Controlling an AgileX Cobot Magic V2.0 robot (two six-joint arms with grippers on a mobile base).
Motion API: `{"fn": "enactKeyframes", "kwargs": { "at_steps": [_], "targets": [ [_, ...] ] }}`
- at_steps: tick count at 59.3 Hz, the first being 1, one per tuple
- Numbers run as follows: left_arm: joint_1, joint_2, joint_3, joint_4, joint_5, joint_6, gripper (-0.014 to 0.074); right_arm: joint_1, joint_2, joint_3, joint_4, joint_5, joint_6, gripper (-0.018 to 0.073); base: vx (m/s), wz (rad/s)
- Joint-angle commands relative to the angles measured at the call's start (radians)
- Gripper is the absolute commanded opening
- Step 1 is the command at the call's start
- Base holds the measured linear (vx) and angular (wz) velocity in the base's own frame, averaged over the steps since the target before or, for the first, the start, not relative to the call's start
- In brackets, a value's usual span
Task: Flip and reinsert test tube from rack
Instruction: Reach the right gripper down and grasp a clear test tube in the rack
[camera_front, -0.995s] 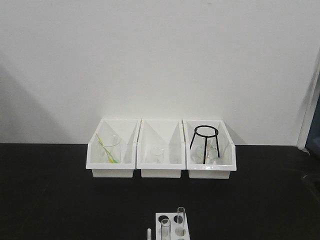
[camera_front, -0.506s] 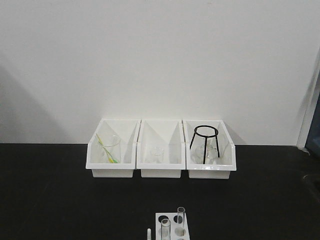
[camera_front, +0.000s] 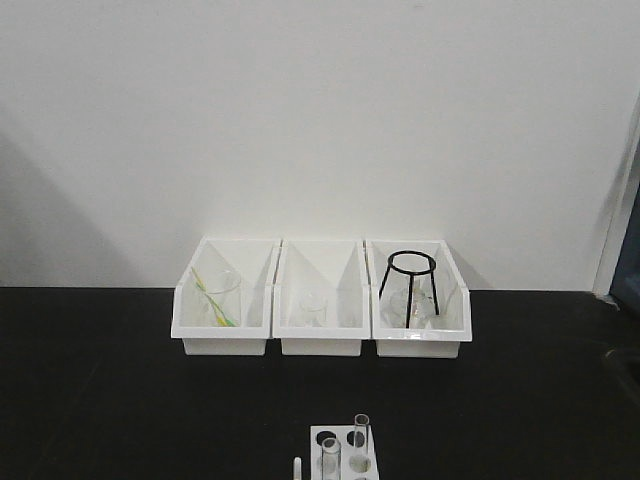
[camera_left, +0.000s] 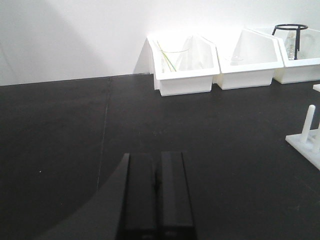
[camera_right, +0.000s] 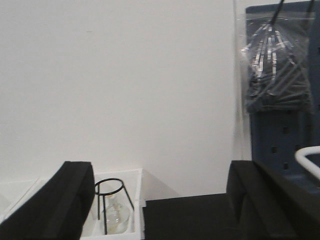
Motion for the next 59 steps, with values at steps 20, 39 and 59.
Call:
{"fn": "enactKeyframes", "kwargs": {
  "at_steps": [20,39,59],
  "targets": [
    [0.000,-0.008,-0.004,-0.005,-0.077,-0.009,-0.0006,0.464,0.155,0.326,-0.124,-0.419,-0.032,0.0475,0.00,0.00],
    [0.000,-0.008,-0.004,-0.005,-0.077,-0.009,-0.0006,0.589,0.543,0.213,-0.257,-0.634,-0.035,0.0475,0.00,0.00],
    [0.000,-0.008,-0.004,-0.005,-0.077,-0.009,-0.0006,0.588,0.839,0.079,-0.260,-0.834,-0.035,0.0475,0.00,0.00]
  ]
}}
